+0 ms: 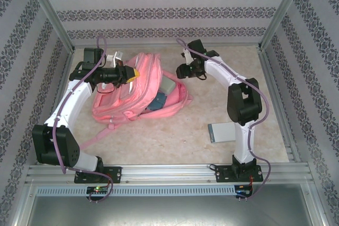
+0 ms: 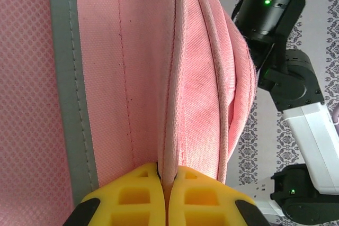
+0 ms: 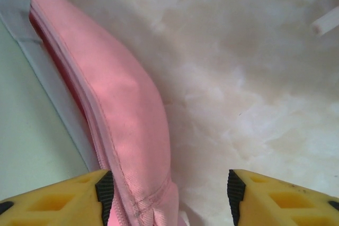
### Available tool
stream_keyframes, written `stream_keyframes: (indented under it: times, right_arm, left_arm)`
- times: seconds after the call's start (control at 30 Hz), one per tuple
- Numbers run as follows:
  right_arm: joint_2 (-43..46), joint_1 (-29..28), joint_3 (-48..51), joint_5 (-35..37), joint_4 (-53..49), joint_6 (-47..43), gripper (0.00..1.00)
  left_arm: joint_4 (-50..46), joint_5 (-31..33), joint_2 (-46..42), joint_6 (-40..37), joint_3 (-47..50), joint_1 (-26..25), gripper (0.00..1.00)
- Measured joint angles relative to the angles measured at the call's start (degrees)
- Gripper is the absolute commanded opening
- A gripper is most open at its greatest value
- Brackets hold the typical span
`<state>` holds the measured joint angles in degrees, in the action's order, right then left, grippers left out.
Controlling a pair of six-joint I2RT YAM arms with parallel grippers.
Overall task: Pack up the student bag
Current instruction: Adjust the student bag at the top-center of the table.
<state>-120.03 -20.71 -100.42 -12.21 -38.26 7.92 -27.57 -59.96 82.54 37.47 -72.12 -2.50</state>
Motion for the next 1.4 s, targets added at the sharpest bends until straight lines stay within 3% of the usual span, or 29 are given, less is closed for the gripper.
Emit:
stream_keyframes:
  times: [0.27,0.6,0.63,1.0,1.4]
  right_arm:
    - [-4.0,-2.4,0.0,-1.4,-0.8,-0.8,0.58]
    - [-5.1,-3.0,0.3,3.0,0.7,-0.5,0.02]
    - [-4.4,-3.1,1.1,3.7,1.5,-0.4,0.00]
    - [14.5,-3.2,6.7,7.3,5.8,2.3,0.00]
    - [16.3,1.1,13.4,6.8,7.7,10.9,0.00]
  left_arm:
    - [0.0,0.0,0.0,0.0,0.0,0.0,0.00]
    - [-0.1,0.3,-1.1,-0.4,0.2,0.0,0.00]
    - [-0.1,0.5,-1.4,-0.7,0.3,0.0,0.00]
    - [0.2,0.3,-7.1,-3.1,1.2,2.0,0.00]
    - [1.5,-1.9,-11.1,-4.3,4.3,8.0,0.00]
